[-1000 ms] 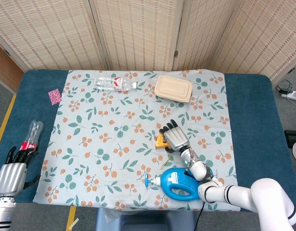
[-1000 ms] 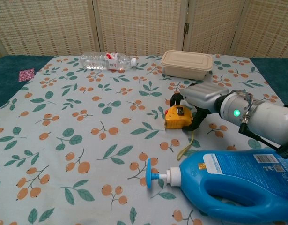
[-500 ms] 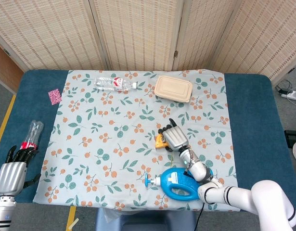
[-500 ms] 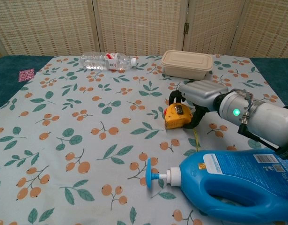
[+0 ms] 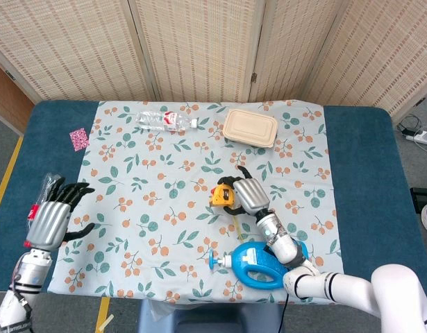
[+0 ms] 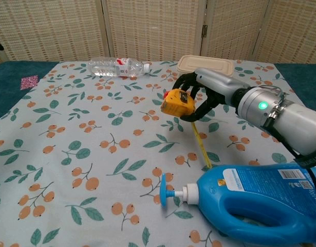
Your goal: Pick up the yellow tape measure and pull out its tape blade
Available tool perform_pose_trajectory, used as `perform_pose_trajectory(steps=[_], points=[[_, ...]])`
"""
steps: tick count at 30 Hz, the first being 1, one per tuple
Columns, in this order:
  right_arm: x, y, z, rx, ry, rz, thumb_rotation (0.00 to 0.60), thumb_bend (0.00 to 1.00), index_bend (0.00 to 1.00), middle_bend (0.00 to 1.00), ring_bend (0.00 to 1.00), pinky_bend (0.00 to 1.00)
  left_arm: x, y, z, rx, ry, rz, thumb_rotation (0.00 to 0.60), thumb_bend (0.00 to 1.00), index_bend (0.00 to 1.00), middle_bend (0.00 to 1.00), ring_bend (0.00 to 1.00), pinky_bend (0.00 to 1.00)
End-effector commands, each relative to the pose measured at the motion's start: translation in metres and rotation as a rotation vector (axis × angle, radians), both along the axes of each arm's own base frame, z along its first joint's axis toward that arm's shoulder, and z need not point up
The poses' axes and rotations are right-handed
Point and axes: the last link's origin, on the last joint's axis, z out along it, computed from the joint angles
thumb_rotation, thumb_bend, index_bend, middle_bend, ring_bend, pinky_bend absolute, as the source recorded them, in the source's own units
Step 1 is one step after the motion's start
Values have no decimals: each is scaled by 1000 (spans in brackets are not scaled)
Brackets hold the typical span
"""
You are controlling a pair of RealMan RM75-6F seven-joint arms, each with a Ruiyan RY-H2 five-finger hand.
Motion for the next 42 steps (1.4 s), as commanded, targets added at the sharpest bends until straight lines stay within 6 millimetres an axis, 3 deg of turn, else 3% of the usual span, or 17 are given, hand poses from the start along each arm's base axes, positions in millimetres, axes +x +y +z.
perform_pose_trajectory(steps=[1,8,16,28,42], points=[[12,3,-4,24,-190,-38,600,335,655,554,384,0,25,17,-9,-36,-74,-52,600,243,248,229,196,41],[26,2,-17,86,-429,-68,600,336,655,554,386,0,65,39,-29,-114,-151,-113,600,244,212,227,193,38],[39,0,-28,120,-596,-80,600,336,655,554,386,0,98,45,-52,-166,-163,-171,600,243,189,216,187,34],[52,4,-42,96,-597,-65,600,335,655,554,385,0,136,53,-87,-160,-159,-229,600,243,180,214,186,22],[62,11,-52,80,-556,-48,600,335,655,554,383,0,152,63,-113,-129,-100,-227,600,243,172,205,184,16]])
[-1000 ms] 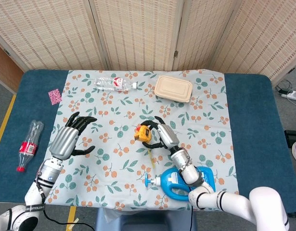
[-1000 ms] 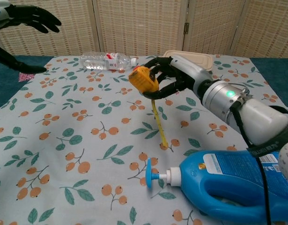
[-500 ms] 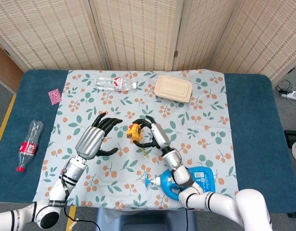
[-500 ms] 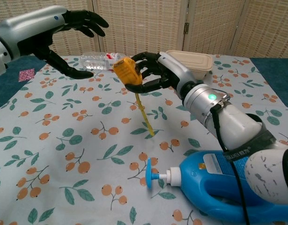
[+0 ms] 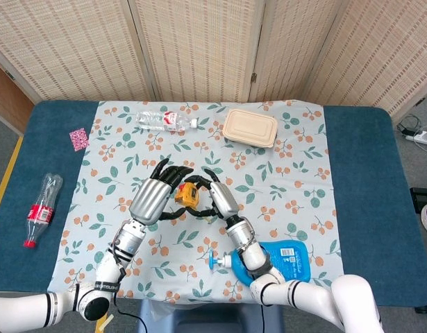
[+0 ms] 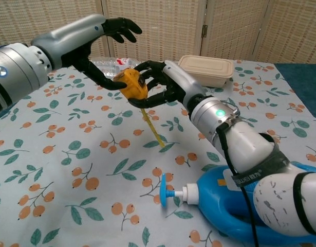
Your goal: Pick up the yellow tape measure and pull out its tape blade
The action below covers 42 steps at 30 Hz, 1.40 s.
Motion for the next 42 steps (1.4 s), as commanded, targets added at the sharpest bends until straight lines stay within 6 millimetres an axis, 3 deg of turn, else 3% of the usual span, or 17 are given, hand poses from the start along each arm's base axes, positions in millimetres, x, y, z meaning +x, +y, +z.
perform_pose_trajectory(steps=[1,15,28,34,42], points=[[1,1,-1,2,5,4,600,335,655,554,384,0,1,2,-2,7,7,4,600,243,172,205,184,15],[-1,3,-2,10,34,9,600,336,655,554,382,0,-7,7,2,43,23,30,600,271,180,205,184,15],[-2,3,-4,11,52,3,600,336,655,554,383,0,-12,5,1,36,27,27,600,475,218,205,190,15],[-2,2,-5,12,57,-2,600,336,655,554,383,0,-14,2,2,36,26,22,600,507,244,205,196,15],[-1,1,-5,12,53,-7,600,335,655,554,384,0,-18,2,-1,24,51,22,600,524,392,205,196,15]])
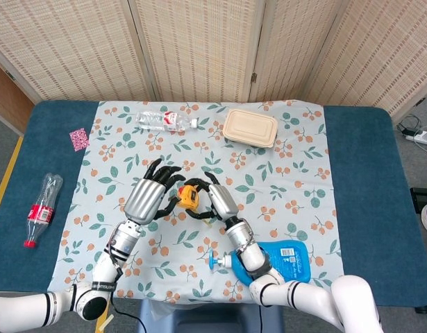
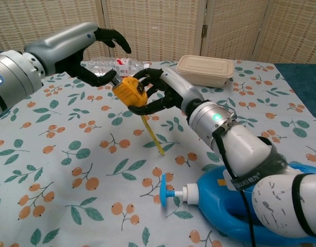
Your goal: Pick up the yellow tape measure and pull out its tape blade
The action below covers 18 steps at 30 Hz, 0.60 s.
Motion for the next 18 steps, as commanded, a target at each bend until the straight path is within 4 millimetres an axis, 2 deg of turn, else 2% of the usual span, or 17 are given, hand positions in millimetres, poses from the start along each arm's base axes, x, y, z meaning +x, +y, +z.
perform_pose_trajectory(steps=[1,6,18], points=[[0,0,1,-2,-3,-1,600,335,655,554,384,0,-1,1,-1,1,7,0,600,526,407,205,196,15],[0,-1,2,-3,-7,-4,600,335,655,554,385,0,-3,2,-1,16,20,-3,600,546,517,206,201,21],[-2,-5,9,-12,-20,-12,600,336,655,554,385,0,-8,4,2,93,24,-27,600,560,599,259,238,47]])
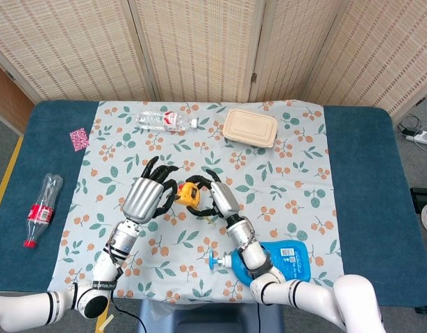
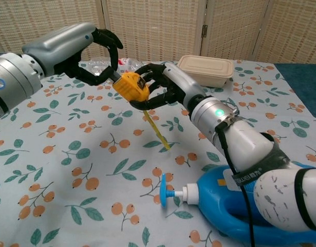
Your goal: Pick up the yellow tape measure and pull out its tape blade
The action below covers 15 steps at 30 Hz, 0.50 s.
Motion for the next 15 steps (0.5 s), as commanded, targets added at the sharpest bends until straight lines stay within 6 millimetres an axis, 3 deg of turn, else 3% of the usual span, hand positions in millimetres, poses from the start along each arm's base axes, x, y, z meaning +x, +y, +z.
perform_pose_trajectory(steps=[1,11,15], points=[[-1,0,2,-6,0,0,600,336,655,554,385,0,-3,1,4,35,-5,-10,600,560,598,264,241,49],[-15,-2,15,-36,28,-15,600,335,655,554,384,0,-18,4,25,124,-63,-12,600,561,588,295,264,71],[-37,-3,28,-57,73,-30,600,335,655,554,384,0,-34,10,42,156,-102,14,600,561,580,296,263,71]])
